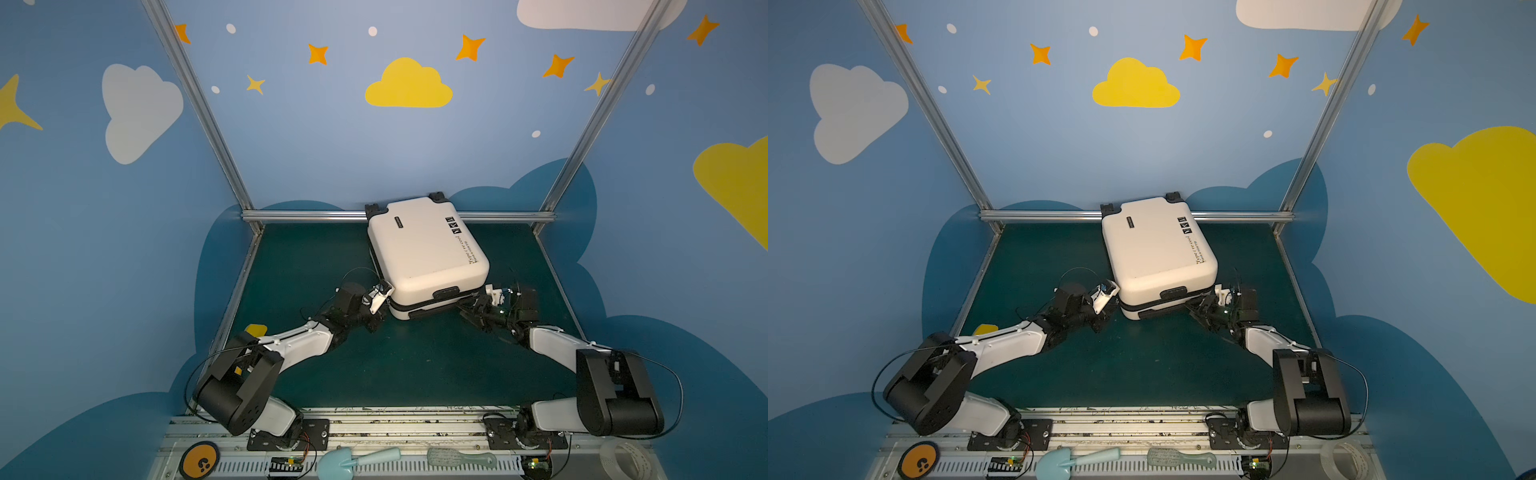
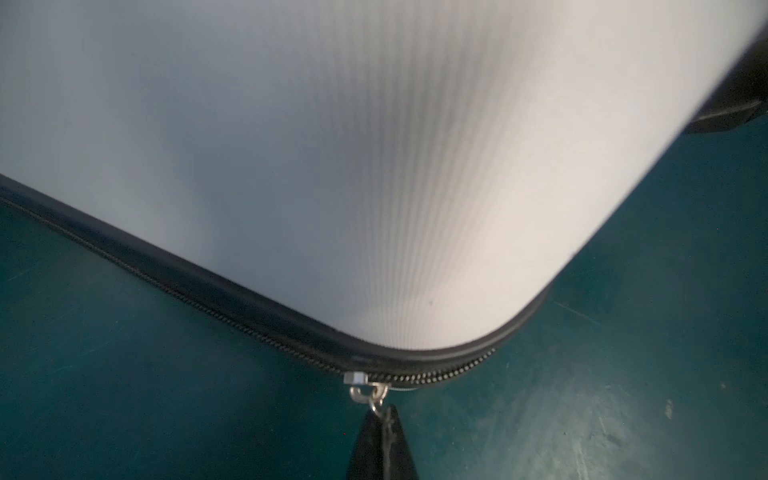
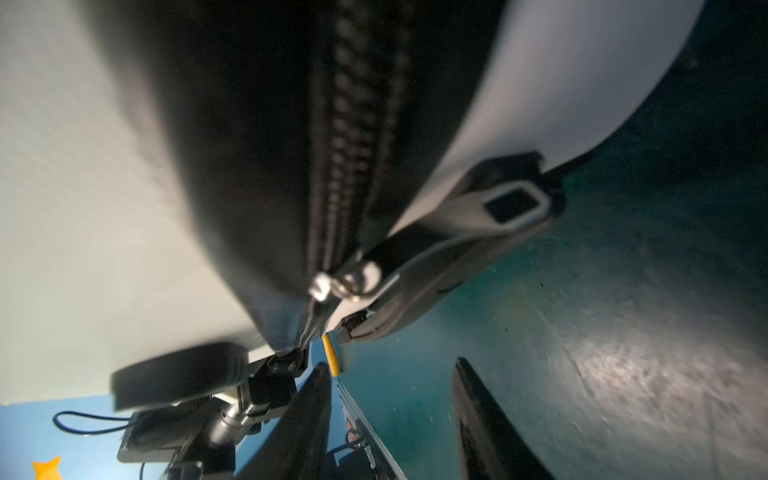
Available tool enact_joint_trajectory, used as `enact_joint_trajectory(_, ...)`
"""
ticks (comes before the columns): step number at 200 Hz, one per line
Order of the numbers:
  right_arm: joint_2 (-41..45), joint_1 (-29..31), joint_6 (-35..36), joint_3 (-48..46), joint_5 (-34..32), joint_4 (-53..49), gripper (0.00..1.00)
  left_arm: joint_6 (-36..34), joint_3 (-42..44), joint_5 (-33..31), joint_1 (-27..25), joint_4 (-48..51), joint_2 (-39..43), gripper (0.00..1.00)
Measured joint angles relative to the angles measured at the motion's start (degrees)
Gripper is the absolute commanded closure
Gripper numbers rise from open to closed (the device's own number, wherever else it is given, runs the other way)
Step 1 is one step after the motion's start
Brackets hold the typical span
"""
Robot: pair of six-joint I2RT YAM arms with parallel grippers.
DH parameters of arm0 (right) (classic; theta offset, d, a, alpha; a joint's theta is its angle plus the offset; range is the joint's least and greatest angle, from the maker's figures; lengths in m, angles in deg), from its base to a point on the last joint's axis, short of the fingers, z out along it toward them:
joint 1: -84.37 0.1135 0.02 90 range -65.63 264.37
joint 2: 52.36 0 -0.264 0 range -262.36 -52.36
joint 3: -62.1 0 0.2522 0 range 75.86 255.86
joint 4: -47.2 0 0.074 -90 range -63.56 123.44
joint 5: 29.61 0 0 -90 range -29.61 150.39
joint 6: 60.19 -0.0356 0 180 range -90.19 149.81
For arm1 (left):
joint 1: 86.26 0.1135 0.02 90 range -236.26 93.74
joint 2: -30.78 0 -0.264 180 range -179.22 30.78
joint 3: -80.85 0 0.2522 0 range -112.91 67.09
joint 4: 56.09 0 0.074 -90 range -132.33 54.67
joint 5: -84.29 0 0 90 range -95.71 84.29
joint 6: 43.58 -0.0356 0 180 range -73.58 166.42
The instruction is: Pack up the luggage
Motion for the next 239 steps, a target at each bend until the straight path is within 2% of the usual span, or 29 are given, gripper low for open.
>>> enact_joint_trajectory(55,-3.85,0.52,-1.86,-1.16,-1.22,5.09,0.59,0.00,0.00,0.63,0.02,0.00,0.00,0.97)
enact_joint_trajectory(159,-8.52,1.90,-5.44,-1.14,-1.95,12.66,0.61,0.00,0.04,0.85,0.02,-0.04,-0.02,0.97)
enact_joint_trajectory(186,-9.46,2.03,-7.15,-1.14,-1.92,14.53,0.68,0.02,0.04,0.92,0.02,-0.04,-0.02,0.97)
enact_joint_trajectory(213,-10.36,2.05,-9.92,-1.14,-1.31,16.85,0.84,0.02,0.04,1.25,0.02,-0.04,-0.04,0.97)
enact_joint_trajectory(239,-10.60,1.99,-10.60,-1.14,-0.70,17.42,0.92,0.04,0.04,1.53,0.02,-0.02,-0.04,0.97)
